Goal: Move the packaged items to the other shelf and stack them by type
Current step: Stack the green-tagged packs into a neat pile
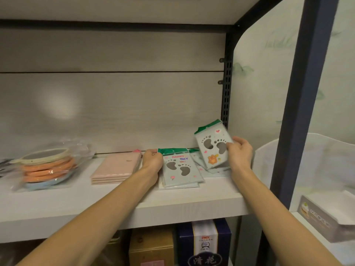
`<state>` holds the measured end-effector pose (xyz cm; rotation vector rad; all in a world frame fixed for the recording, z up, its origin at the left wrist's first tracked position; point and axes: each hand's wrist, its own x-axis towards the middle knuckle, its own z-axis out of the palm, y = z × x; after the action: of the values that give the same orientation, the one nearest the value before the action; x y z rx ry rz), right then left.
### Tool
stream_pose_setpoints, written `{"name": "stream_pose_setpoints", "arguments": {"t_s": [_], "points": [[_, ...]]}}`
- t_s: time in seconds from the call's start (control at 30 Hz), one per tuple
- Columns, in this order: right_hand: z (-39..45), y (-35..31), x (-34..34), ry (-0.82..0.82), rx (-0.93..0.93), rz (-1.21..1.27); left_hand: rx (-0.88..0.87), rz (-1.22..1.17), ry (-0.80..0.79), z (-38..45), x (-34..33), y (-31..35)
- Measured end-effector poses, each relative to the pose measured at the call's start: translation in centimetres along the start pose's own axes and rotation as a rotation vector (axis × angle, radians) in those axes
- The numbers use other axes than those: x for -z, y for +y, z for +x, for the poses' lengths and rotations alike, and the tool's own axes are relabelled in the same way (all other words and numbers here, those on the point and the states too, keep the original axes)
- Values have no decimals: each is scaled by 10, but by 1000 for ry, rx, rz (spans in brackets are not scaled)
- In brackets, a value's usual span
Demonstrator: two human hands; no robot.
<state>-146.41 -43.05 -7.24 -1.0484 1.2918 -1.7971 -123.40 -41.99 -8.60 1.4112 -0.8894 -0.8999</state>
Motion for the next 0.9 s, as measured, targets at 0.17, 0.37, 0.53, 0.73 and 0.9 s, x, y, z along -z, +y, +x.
{"name": "stream_pose_setpoints", "arguments": {"t_s": [0.17, 0.37, 0.53, 0.73, 0.9], "points": [[-2, -4, -4, -113, -90, -5, 9, 2, -20, 0, 4, 1], [-15, 8, -13, -307, 226, -569, -14, -43, -49, -11, 2, 4], [-21, 11, -13, -405, 249, -743, -22, 14, -39, -7, 3, 2], [-18, 15, -13, -486, 273, -732, 16, 6, -54, -4, 4, 2], [-7, 14, -2, -211, 153, -1173, 18, 23, -73, -3, 5, 1]]}}
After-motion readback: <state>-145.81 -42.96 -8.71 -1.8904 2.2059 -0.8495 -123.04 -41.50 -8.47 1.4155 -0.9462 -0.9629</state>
